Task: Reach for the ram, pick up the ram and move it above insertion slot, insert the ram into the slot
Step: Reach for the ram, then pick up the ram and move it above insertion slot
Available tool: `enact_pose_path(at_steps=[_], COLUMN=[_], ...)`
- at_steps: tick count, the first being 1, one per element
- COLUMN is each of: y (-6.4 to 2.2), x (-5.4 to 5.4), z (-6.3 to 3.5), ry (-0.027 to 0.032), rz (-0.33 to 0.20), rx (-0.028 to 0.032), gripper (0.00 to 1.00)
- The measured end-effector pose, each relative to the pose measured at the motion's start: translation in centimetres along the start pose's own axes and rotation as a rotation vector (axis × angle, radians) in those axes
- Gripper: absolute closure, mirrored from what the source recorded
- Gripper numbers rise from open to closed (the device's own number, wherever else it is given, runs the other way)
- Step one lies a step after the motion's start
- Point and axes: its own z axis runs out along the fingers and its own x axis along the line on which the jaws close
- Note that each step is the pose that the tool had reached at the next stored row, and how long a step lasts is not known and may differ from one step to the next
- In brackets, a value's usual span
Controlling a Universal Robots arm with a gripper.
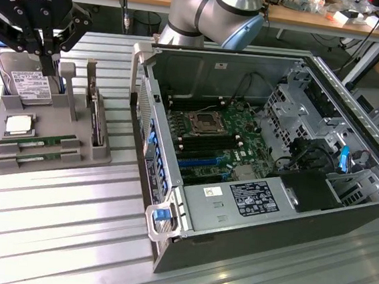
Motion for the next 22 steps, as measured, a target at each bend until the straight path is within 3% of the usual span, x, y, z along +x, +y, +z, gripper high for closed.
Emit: enact_pose_path(at_steps=[22], y=[0.0], x=[0.0], z=[0.0], ry=[0.0096], rz=[-0.216], rx=[-0.0053], gripper=[0.89])
